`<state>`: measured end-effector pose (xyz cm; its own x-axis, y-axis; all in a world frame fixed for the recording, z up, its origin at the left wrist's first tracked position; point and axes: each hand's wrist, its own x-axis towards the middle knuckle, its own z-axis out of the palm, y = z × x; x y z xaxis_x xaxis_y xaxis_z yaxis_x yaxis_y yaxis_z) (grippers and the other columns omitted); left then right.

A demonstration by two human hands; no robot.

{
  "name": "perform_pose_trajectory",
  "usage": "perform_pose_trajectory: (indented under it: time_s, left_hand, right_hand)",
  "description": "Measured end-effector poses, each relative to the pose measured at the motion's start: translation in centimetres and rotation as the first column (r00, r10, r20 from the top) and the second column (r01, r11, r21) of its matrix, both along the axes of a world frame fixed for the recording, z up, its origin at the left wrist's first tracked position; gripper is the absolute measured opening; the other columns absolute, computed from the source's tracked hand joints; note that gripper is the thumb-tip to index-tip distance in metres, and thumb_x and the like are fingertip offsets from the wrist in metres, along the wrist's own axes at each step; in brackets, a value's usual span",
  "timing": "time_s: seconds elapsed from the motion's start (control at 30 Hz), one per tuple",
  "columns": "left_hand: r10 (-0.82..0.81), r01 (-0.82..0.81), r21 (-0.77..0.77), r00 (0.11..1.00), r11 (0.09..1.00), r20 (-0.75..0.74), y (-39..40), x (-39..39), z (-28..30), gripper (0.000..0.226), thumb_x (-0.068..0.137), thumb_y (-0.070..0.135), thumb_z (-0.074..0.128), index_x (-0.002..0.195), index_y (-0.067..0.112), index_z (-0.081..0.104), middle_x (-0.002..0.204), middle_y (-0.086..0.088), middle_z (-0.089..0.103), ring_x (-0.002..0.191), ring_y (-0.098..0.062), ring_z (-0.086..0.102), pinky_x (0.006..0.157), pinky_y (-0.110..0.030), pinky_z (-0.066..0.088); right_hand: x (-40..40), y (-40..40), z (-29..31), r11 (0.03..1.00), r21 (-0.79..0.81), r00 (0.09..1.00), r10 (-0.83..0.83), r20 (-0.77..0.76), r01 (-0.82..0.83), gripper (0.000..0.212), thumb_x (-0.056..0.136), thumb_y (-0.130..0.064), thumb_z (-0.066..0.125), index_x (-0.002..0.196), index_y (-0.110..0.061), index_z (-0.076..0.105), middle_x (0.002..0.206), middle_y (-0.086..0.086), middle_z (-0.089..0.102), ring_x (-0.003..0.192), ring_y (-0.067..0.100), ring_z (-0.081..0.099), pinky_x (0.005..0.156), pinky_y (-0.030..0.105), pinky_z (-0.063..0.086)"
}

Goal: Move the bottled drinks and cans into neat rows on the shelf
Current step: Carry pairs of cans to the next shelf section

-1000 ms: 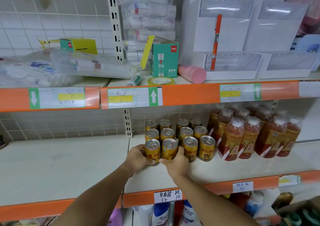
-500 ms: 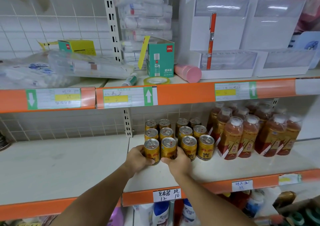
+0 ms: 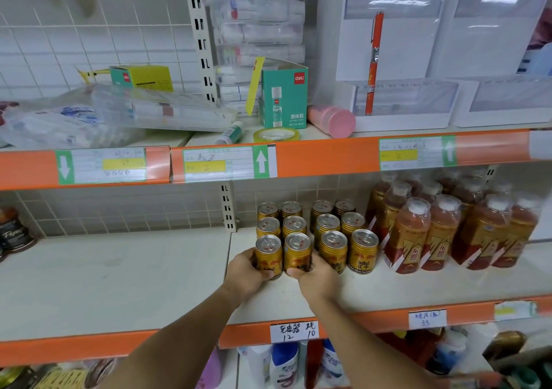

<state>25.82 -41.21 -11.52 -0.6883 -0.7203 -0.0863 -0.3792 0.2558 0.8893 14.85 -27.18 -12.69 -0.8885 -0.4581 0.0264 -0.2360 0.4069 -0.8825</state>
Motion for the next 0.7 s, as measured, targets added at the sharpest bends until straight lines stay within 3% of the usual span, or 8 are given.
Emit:
perform_pose_trajectory:
  time_s: [0.17,0.43,0.57,0.7]
  left_hand:
    - [0.038,-0.034,0.067,0.998,0.997,-0.058,0.4,0.1,-0.6,0.057,0.074,0.011,0.087,0.125,0.024,0.065,0.114,0.010,0.074,0.107,-0.013,0.068,0.102,-0.039,0.053]
    - [0.050,-0.048,0.049,0.998,0.998,-0.049,1.0,0.1,-1.0,0.056,0.078,0.015,0.085,0.128,0.029,0.063,0.101,0.028,0.068,0.101,0.001,0.065,0.094,-0.025,0.051]
    - [0.037,-0.037,-0.039,0.999,0.999,0.007,1.2,0.1,-0.8,0.054,0.081,0.024,0.083,0.130,0.030,0.061,0.105,0.024,0.066,0.102,-0.003,0.064,0.097,-0.024,0.049]
    - [-0.001,0.031,-0.197,0.989,0.980,0.151,1.2,0.4,0.2,0.055,0.087,0.042,0.072,0.137,0.031,0.053,0.125,0.009,0.068,0.110,-0.014,0.062,0.096,-0.024,0.045]
  right_hand:
    - [0.0,0.2,-0.1,1.000,0.020,1.000,-0.008,-0.030,0.008,0.060,0.073,-0.042,0.085,0.127,-0.028,0.065,0.114,-0.005,0.073,0.102,0.023,0.067,0.081,0.030,0.050]
    - [0.0,0.3,0.0,0.998,0.066,0.998,-0.019,-0.065,0.024,0.058,0.074,-0.045,0.084,0.125,-0.025,0.065,0.109,0.000,0.075,0.096,0.025,0.068,0.073,0.028,0.049]
    - [0.1,0.3,0.0,0.994,0.105,0.997,0.005,-0.080,0.004,0.057,0.077,-0.044,0.082,0.127,-0.023,0.063,0.110,0.002,0.074,0.098,0.025,0.067,0.078,0.030,0.053]
    - [0.1,0.5,0.5,0.978,0.205,0.987,0.065,-0.144,-0.035,0.063,0.082,-0.053,0.074,0.133,-0.020,0.055,0.114,0.005,0.072,0.102,0.027,0.067,0.076,0.028,0.051]
